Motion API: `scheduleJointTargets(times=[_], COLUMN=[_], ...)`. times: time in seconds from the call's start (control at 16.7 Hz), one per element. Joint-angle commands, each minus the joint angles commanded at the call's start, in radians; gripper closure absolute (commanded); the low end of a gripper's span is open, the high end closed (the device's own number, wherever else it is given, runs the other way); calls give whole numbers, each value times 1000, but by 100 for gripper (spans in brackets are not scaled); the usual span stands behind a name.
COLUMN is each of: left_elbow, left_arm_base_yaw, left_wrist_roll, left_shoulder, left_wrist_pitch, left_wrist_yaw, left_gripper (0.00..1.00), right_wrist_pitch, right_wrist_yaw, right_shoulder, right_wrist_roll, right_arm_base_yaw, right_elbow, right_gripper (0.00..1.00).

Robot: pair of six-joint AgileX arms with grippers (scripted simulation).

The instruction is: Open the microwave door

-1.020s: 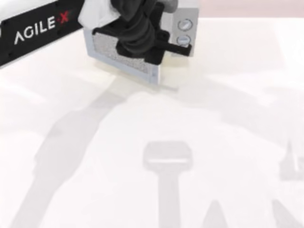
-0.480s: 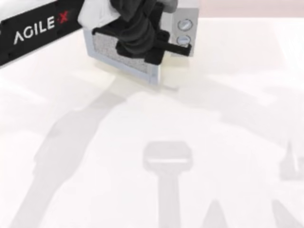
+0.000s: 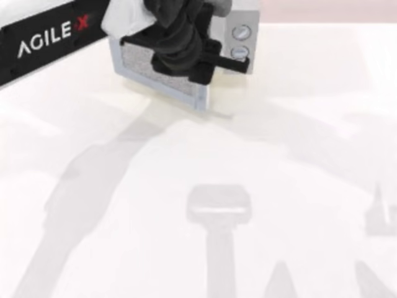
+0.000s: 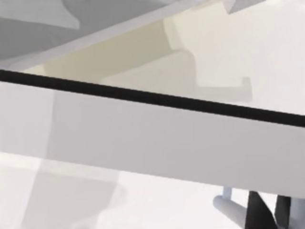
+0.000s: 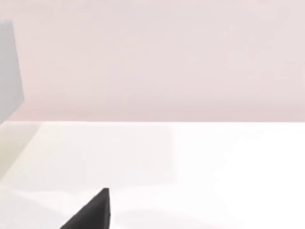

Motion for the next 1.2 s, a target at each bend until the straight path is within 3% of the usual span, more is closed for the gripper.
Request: scheduleJointTargets(times=[0.54,1.2], left_elbow=[-118,-121], left_arm_base_yaw=[32,33], left_wrist_roll=[124,127], left_shoulder=[-83,-84], left_wrist_pitch=[43,44], left_wrist_yaw=[72,73], left_gripper=[100,100], right_wrist_pitch=[0,0], right_wrist_yaw=[0,0], right_shoulder=[0,0], right_wrist_roll=[0,0], right_arm_base_yaw=[0,0], right_elbow=[0,0], right_gripper=[0,0])
